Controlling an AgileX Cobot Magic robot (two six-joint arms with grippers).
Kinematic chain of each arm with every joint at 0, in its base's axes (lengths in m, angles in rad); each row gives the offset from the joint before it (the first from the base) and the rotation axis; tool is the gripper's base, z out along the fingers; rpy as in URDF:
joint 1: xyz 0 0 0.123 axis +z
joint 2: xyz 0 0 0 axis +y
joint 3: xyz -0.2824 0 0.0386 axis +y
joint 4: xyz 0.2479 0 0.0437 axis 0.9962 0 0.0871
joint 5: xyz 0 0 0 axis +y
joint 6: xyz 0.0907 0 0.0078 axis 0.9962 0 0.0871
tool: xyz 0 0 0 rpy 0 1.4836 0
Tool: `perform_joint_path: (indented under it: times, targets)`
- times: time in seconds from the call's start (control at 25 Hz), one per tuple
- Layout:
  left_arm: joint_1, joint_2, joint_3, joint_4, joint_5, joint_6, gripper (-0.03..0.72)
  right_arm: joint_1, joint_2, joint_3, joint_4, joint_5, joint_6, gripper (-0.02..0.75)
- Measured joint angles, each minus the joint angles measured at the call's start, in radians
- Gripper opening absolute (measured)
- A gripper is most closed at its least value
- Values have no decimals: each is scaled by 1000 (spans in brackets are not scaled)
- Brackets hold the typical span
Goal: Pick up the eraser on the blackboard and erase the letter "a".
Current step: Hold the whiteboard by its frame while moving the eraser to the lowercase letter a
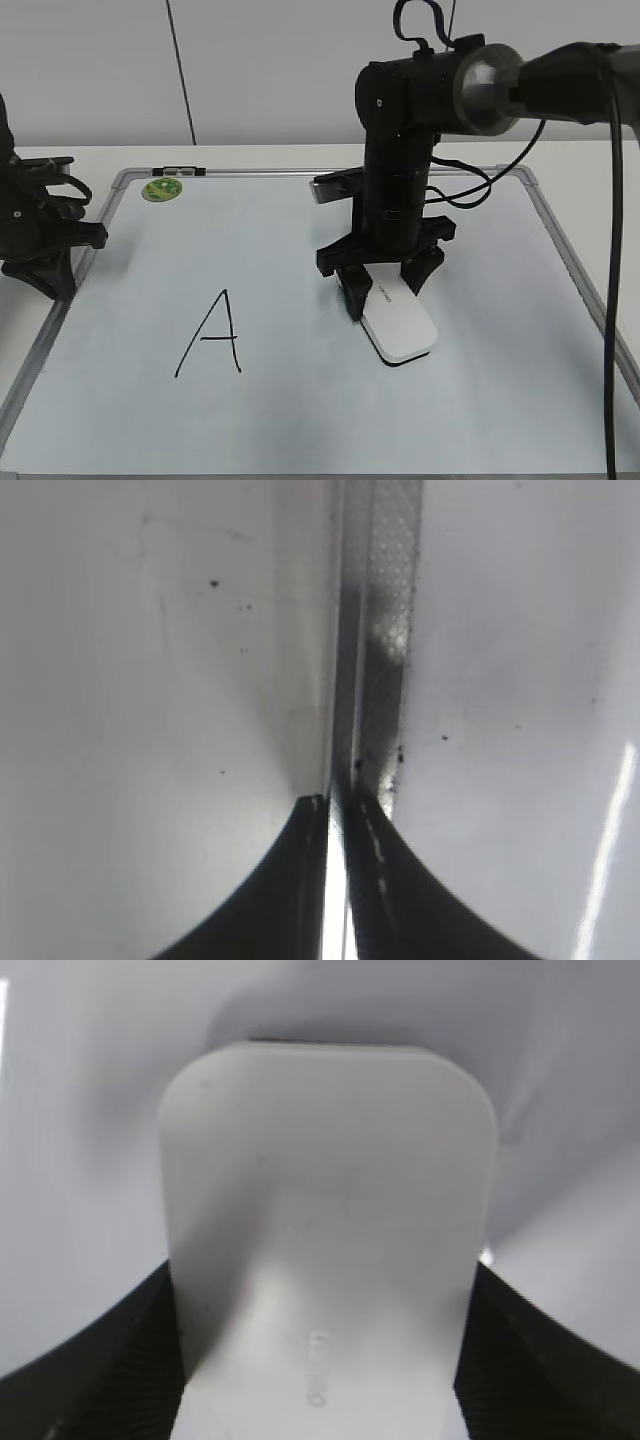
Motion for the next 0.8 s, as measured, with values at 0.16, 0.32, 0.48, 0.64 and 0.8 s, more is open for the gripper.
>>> perform_joint_path:
  times: [0.16,0.32,0.48,0.64,0.8]
  targets:
    - [0,0,0,0,0,0,29,2,1,-1,-1,0,-2,532]
    - [0,0,0,-2,0,2,29,-9,2,-1,-10,0,11,532]
    - [0,0,0,-4,0,1,29,-48,2,-2,22,0,20,532]
    - [0,0,0,-6,0,1,29,-85,2,-2,58,0,31,532]
    - [0,0,0,-6,0,2,29,-122,2,-2,63,0,39,532]
